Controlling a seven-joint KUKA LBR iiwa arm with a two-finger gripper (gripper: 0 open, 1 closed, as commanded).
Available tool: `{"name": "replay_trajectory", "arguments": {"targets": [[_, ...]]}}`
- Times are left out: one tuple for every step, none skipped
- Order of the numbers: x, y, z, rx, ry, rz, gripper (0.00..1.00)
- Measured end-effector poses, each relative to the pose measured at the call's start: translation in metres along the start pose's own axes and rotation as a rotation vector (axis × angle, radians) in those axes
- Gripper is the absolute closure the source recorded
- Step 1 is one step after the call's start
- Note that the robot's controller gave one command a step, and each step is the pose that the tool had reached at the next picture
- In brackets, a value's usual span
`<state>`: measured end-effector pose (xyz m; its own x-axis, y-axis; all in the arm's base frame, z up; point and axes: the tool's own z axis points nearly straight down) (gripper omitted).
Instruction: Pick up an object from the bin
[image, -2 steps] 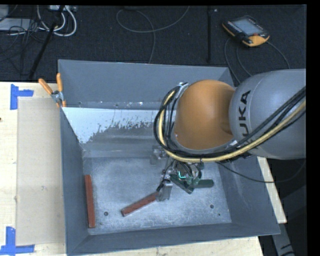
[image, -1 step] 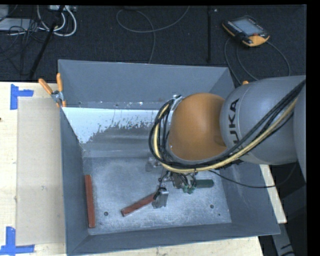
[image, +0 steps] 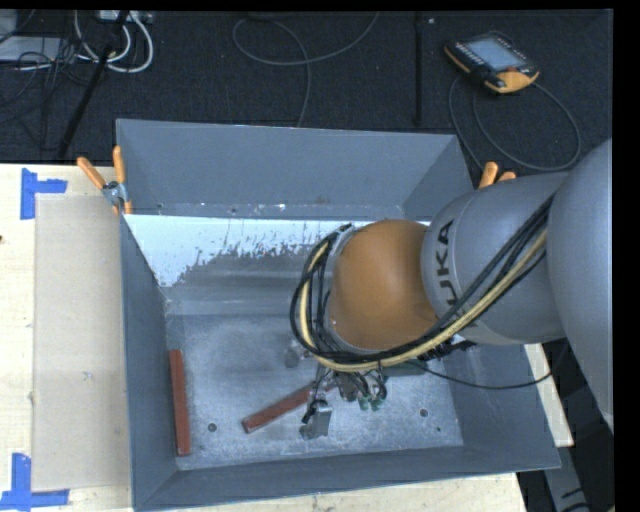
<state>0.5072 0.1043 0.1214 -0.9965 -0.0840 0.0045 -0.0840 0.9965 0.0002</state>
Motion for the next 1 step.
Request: {"name": "replay_trajectory", "arguments": {"targets": [[0.0112,0.0201,0.0221,0.001,-0.002,0.142,0.00]]}}
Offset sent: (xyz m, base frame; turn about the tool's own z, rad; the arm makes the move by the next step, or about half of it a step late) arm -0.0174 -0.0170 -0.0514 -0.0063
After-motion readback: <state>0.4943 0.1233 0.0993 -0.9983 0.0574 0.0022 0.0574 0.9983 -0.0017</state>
